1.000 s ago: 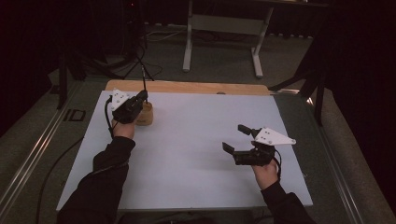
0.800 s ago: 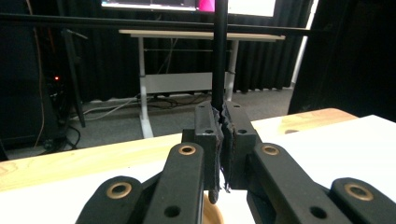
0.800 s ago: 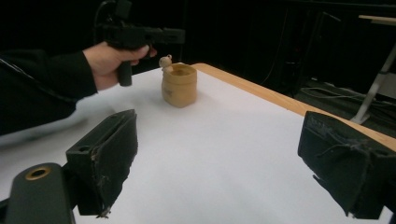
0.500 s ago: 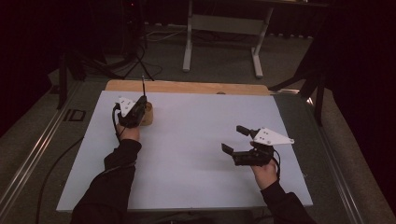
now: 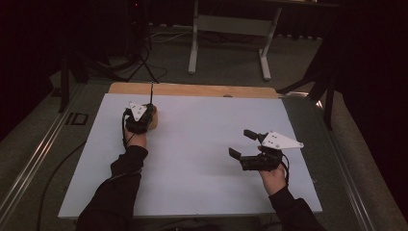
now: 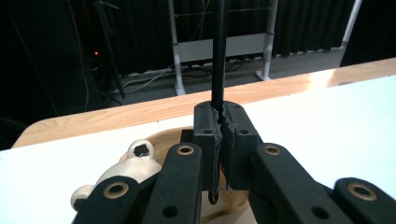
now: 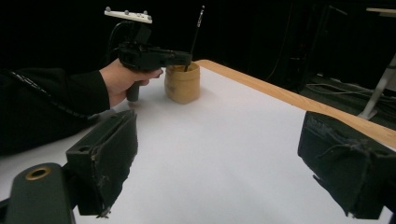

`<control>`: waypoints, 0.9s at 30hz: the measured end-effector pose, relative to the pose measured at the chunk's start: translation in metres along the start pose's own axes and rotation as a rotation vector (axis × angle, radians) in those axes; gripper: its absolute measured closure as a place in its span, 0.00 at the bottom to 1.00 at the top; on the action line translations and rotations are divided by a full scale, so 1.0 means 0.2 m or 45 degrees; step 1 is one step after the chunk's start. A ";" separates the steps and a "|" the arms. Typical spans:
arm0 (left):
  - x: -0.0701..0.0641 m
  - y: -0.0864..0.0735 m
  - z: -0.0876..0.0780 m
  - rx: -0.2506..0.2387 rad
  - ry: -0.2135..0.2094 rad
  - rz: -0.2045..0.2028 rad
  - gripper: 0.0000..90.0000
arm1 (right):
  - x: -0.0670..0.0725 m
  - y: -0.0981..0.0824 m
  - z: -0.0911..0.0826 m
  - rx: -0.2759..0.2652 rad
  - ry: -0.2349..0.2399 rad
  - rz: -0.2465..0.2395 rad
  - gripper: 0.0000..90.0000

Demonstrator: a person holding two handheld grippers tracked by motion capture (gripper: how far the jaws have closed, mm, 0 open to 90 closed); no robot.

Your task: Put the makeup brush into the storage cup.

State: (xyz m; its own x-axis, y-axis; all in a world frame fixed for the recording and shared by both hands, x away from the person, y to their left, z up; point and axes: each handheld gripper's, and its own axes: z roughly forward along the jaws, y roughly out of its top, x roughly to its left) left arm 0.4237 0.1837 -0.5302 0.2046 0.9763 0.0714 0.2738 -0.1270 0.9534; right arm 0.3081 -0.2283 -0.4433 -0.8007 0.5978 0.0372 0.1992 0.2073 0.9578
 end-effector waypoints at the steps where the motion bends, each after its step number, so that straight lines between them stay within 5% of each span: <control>1: 0.00 0.00 0.00 0.008 0.002 0.004 0.95 | 0.00 0.00 0.00 0.000 -0.001 0.001 0.13; 14: -0.02 -0.01 0.02 0.082 0.008 0.050 0.90 | -0.01 0.00 0.00 0.003 -0.002 0.008 0.13; 18: -0.04 0.02 0.01 0.094 0.046 0.074 0.77 | -0.01 0.00 -0.01 -0.001 -0.002 0.008 0.13; 19: -0.03 0.02 0.00 0.071 0.015 0.076 0.71 | -0.01 0.00 -0.01 -0.004 -0.002 0.011 0.13; 21: -0.06 0.05 0.01 0.125 -0.019 0.108 0.45 | -0.01 0.00 -0.01 -0.007 -0.002 0.013 0.13; 24: -0.11 0.08 -0.01 0.103 -0.029 0.204 0.38 | -0.02 0.00 -0.01 -0.009 -0.006 0.017 0.13; 27: -0.13 0.11 -0.03 0.080 -0.053 0.209 0.32 | -0.02 0.01 -0.02 -0.013 -0.010 0.018 0.13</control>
State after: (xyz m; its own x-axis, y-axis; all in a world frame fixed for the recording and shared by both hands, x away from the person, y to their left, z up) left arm 0.4189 0.1567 -0.5089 0.2899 0.9335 0.2112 0.2910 -0.2962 0.9097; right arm 0.3097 -0.2325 -0.4407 -0.7936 0.6066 0.0483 0.2046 0.1912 0.9600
